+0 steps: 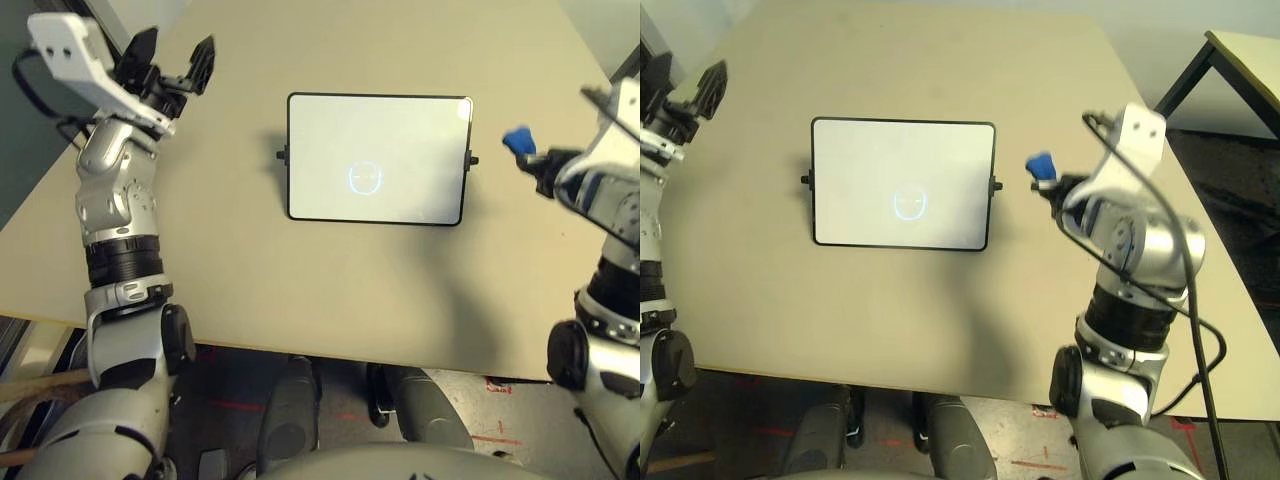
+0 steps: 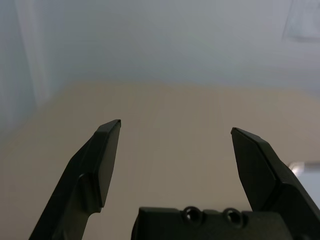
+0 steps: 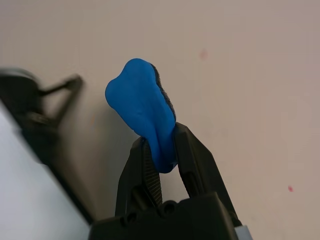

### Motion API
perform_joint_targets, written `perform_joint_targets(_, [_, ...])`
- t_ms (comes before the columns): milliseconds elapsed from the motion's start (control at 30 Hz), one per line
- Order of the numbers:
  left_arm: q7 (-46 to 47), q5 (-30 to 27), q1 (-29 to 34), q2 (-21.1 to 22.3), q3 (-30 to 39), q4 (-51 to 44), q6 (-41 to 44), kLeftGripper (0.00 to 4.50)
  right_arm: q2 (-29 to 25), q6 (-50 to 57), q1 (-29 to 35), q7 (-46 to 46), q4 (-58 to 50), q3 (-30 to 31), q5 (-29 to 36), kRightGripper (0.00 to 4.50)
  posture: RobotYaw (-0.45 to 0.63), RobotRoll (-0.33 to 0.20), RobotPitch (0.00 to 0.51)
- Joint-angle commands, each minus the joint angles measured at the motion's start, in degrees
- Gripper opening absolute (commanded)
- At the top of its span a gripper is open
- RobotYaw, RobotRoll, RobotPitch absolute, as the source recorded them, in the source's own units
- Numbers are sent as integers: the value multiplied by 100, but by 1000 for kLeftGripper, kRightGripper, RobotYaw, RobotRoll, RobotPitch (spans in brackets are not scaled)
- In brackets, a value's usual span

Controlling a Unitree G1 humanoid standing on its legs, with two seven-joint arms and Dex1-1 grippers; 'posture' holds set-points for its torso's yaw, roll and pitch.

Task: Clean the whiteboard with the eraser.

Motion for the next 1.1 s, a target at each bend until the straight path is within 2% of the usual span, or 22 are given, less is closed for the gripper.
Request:
perform_joint_targets(33, [10, 127, 286, -59, -87, 350, -205, 4500, 222, -178, 266, -274, 261, -167, -29, 567, -80, 0, 154])
perform_joint_targets(267, [-161, 95, 659, -295, -391, 450, -14, 4500, 728, -507, 432, -785, 643, -511, -1, 567, -68, 0, 150])
perform_joint_targets(500, [-145, 41, 615, -366, -487, 369, 87, 4500, 852, -656, 456, -952, 741, -562, 109, 567, -67, 0, 148])
perform_joint_targets(533, [-144, 39, 593, -364, -497, 365, 100, 4500, 828, -684, 468, -951, 751, -568, 126, 1302, -69, 0, 145])
perform_joint_targets(733, [-184, 33, 429, -331, -531, 406, 123, 4500, 620, -764, 570, -830, 715, -528, 241, 3199, -79, 0, 138])
perform_joint_targets(833, [-192, 55, 290, -336, -549, 477, 96, 4500, 311, -984, 708, -565, 634, -298, 343, 4262, -82, 0, 134])
perform_joint_targets(867, [-187, 62, 249, -341, -551, 492, 81, 4500, 190, -1048, 744, -472, 604, -239, 375, 4474, -82, 0, 134])
perform_joint_targets(933, [-161, 80, 154, -329, -535, 526, 9, 4500, -10, -1553, 784, -237, 573, -274, 497, 4474, -82, 0, 134])
perform_joint_targets(1100, [131, 170, -35, -251, -375, 788, -465, 4500, -523, -4461, 863, 379, 1445, -546, 612, 4474, -88, 0, 140])
